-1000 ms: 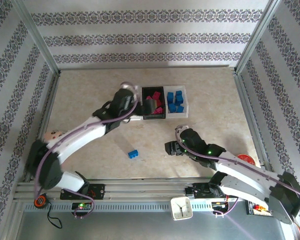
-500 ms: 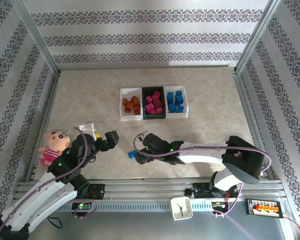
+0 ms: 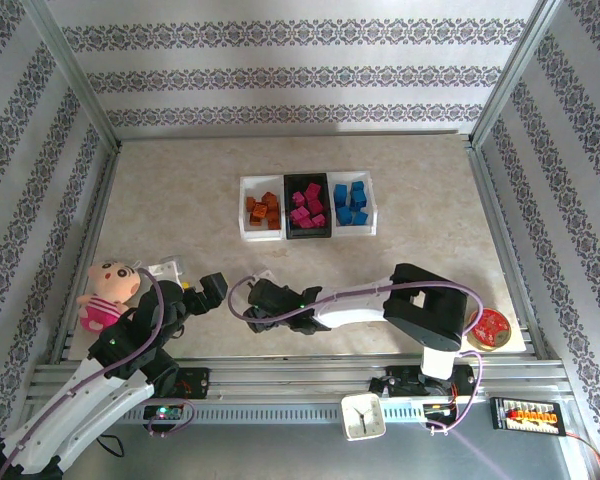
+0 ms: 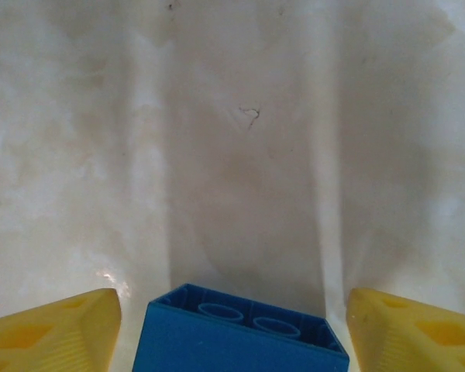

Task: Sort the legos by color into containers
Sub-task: Pick up the lego from the bottom-center of the table, then place the lego in the container.

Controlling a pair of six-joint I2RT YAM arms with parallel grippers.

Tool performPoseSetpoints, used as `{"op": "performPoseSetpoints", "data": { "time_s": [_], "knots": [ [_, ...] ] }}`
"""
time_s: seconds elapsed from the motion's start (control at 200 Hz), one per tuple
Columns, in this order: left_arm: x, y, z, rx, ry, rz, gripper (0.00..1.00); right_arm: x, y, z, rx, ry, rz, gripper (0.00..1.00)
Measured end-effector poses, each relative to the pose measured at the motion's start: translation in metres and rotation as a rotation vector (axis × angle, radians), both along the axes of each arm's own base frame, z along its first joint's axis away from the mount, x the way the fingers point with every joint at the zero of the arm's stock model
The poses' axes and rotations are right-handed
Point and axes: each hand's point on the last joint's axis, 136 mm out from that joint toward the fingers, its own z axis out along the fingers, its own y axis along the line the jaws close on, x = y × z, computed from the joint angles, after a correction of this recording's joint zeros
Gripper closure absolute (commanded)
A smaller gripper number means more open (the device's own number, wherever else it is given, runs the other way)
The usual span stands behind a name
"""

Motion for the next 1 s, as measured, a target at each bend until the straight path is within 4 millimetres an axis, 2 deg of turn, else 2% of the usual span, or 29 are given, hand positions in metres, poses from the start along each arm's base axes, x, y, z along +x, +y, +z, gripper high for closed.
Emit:
{"op": "performPoseSetpoints", "data": {
  "time_s": [0.165, 0.265, 0.39, 0.535, 0.7, 0.79, 0.899, 0.999],
  "knots": [
    [0.000, 0.000, -0.007, 0.007, 0.016, 0.001, 0.00, 0.003, -0.005, -0.001, -0.001, -0.018, -0.021, 0.51],
    [0.000, -0.002, -0.012, 0.012, 0.031, -0.005, 0.00, 0.004, -0.014, 0.007, 0.010, -0.033, -0.033, 0.61],
    [0.002, -0.007, -0.021, 0.016, 0.059, -0.019, 0.00, 0.010, -0.038, 0.019, 0.030, -0.044, -0.071, 0.64],
    [0.006, -0.019, -0.037, 0.012, 0.105, -0.050, 0.00, 0.028, -0.080, 0.052, 0.082, -0.085, -0.151, 0.65],
    [0.011, -0.033, -0.055, 0.000, 0.160, -0.082, 0.00, 0.066, -0.133, 0.108, 0.166, -0.180, -0.287, 0.65],
    [0.014, -0.039, -0.060, -0.007, 0.177, -0.095, 0.00, 0.093, -0.161, 0.129, 0.169, -0.215, -0.372, 0.65],
    [0.017, -0.045, -0.058, -0.024, 0.168, -0.109, 0.00, 0.134, -0.188, 0.141, 0.159, -0.225, -0.473, 0.65],
    [0.019, -0.047, -0.055, -0.037, 0.155, -0.114, 0.00, 0.173, -0.202, 0.138, 0.132, -0.203, -0.539, 0.65]
  ]
}}
